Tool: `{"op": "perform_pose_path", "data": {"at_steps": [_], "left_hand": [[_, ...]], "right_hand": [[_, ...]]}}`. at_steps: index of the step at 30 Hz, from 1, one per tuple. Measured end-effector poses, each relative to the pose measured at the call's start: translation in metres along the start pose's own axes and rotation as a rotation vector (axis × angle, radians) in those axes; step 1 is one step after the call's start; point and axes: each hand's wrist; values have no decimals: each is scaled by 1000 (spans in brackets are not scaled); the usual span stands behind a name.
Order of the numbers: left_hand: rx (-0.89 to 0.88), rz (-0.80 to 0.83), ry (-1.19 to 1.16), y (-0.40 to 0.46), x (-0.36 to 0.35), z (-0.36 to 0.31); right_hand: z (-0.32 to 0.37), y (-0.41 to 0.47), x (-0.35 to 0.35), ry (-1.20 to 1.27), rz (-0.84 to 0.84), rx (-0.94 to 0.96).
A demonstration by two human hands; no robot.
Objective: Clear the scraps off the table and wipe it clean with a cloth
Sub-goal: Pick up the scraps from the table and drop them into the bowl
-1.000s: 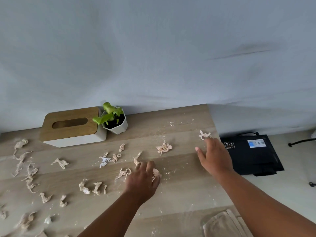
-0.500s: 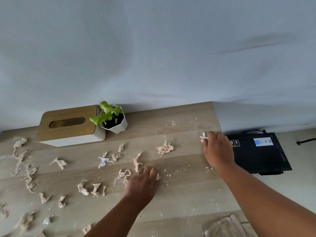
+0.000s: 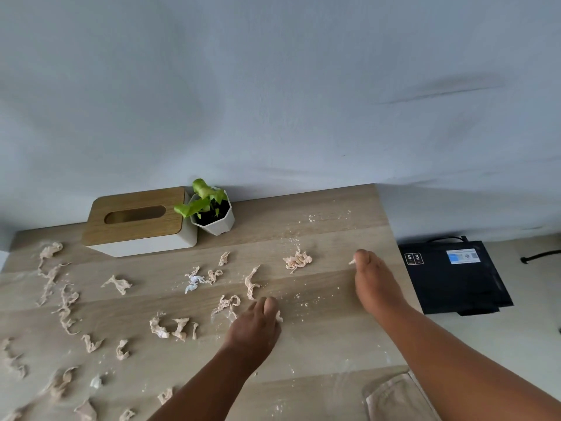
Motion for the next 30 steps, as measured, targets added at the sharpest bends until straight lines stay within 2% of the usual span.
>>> {"op": "perform_pose_path", "data": {"at_steps": [7, 15, 20, 30], "left_hand": [[76, 22, 21, -13, 17, 10], [96, -120, -45, -34, 36, 32], [167, -111, -59, -43, 45, 54], [125, -71, -181, -51, 66, 87]], "right_hand": [[34, -27, 7, 95, 16, 60], [74, -54, 11, 182, -64, 139], [95, -69, 9, 181, -46, 128], [127, -96, 6, 210, -41, 11]]}}
Point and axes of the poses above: each hand's wrist, its own y-axis towards the middle knuckle, its own x-axis out of the back of the hand, z = x × y, and after that the axes turned 13 degrees about -z, right-handed
